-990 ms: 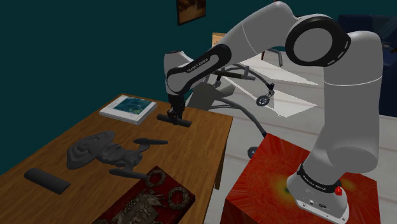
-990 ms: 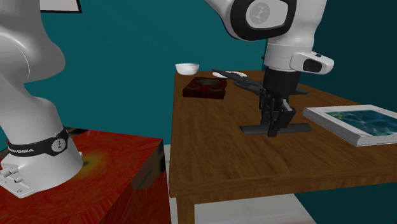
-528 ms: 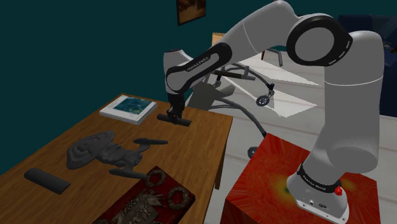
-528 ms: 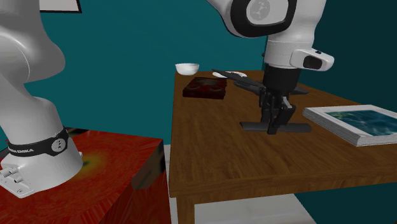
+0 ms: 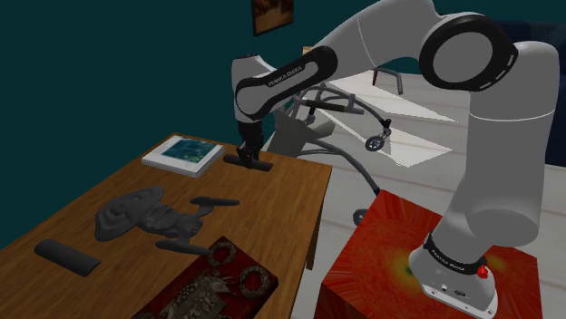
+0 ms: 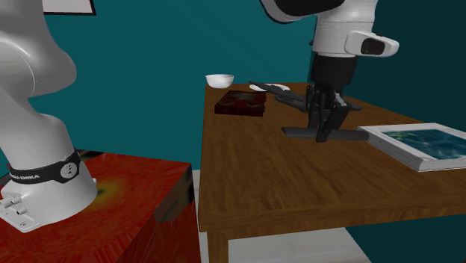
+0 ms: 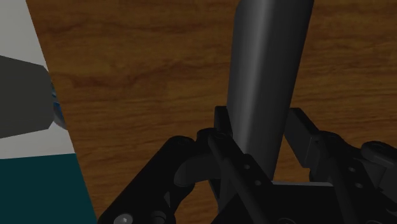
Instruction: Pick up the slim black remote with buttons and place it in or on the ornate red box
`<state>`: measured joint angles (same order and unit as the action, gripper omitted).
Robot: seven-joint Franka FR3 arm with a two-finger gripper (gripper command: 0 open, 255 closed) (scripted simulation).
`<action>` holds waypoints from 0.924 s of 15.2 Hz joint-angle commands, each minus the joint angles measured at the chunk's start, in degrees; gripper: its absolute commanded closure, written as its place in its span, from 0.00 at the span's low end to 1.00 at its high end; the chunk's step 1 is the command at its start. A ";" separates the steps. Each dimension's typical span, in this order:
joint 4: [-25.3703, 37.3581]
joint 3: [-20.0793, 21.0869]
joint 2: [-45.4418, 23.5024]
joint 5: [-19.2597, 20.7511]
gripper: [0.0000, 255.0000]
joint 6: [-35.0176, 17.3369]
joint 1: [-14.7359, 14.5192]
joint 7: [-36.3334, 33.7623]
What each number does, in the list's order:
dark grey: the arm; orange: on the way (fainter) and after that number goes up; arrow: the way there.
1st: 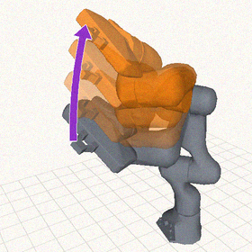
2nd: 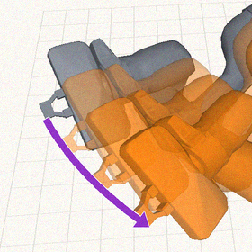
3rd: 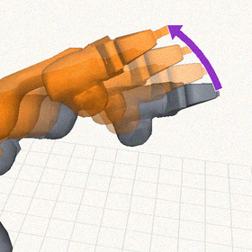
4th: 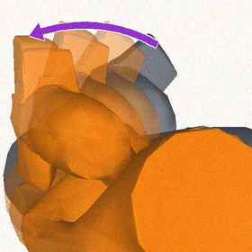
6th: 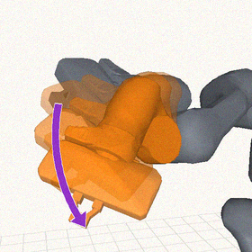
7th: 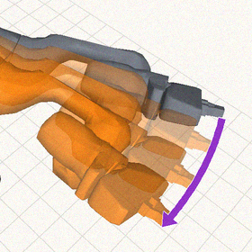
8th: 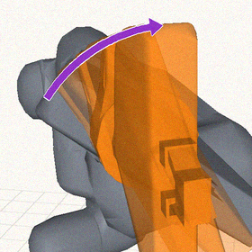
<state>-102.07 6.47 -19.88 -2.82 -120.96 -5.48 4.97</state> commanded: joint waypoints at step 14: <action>6.57 0.08 3.35 -0.13 1.00 9.91 0.13 -0.46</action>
<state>-95.96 6.55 -16.60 -2.95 -111.61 -5.38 4.51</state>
